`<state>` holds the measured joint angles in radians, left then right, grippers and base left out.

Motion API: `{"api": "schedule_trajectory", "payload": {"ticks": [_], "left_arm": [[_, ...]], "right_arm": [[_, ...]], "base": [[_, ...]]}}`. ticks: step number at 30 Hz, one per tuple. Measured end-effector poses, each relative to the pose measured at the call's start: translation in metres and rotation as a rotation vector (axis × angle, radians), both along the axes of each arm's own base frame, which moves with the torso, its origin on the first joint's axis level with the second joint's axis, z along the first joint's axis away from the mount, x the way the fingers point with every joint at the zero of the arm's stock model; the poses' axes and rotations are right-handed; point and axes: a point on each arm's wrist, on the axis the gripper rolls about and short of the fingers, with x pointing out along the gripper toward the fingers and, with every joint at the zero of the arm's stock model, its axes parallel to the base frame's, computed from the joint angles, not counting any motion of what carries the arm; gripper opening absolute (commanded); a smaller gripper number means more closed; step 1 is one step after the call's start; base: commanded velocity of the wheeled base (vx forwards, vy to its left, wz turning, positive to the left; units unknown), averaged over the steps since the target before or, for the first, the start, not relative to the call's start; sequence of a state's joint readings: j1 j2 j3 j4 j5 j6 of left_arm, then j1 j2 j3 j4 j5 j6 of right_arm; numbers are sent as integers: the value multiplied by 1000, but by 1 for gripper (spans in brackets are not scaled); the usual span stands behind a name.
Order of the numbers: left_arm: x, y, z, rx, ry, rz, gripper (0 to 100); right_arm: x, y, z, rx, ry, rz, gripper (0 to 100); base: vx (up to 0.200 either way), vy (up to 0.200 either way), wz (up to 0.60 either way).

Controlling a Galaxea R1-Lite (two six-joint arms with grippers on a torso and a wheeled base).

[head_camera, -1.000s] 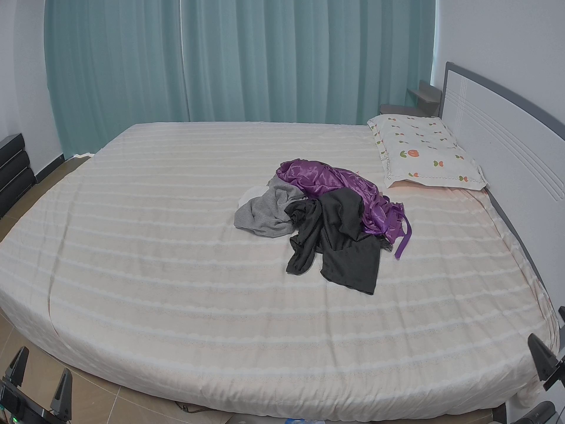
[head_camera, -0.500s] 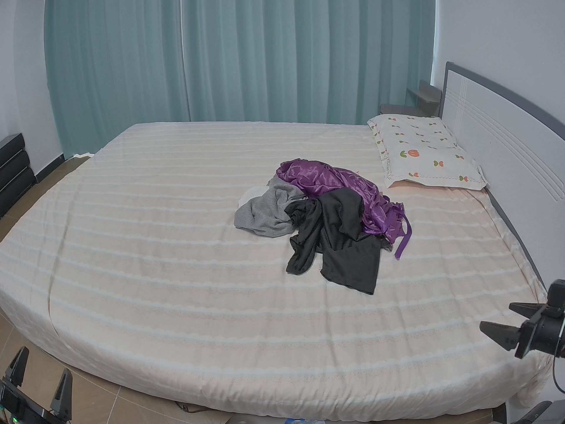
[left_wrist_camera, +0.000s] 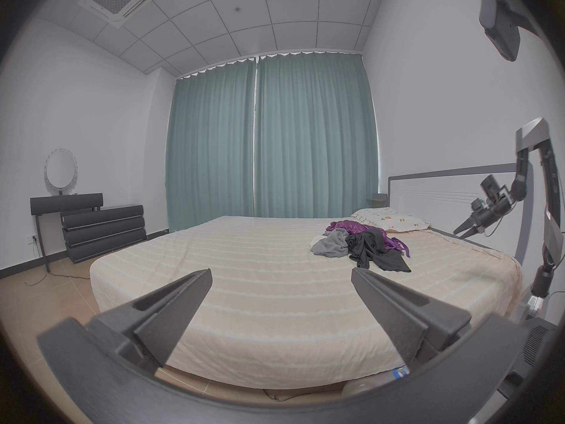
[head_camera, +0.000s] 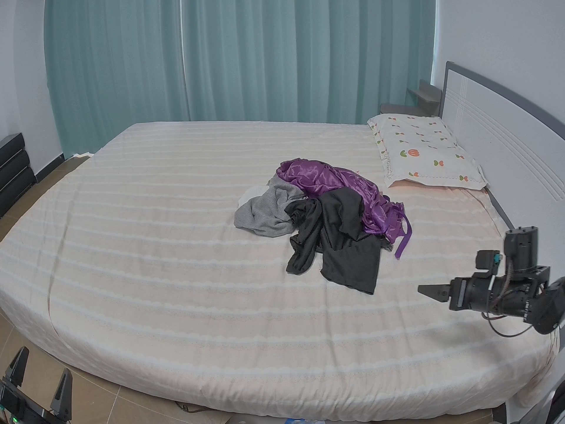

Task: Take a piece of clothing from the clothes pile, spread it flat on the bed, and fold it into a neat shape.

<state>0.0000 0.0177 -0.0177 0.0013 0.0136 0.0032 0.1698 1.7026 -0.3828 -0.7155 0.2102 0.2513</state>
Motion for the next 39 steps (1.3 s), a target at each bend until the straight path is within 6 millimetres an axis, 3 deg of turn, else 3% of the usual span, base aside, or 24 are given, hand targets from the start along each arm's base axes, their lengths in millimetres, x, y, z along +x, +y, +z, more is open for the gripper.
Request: {"api": "schedule_trajectory", "payload": {"ticks": [9,15,27,39], "left_arm": [[0,0,0,0,0,0,100],[0,0,0,0,0,0,100],[0,0,0,0,0,0,100],[0,0,0,0,0,0,100]], "right_arm": [[95,32,-56,89,20,-104,100],[142,53,-98,124,11,-150,100],[175,71,-148,117,32,-157,100],[190,89,-156,113,59,-125,100]], "base": [[0,0,0],[0,0,0],[0,0,0],[0,0,0]]}}
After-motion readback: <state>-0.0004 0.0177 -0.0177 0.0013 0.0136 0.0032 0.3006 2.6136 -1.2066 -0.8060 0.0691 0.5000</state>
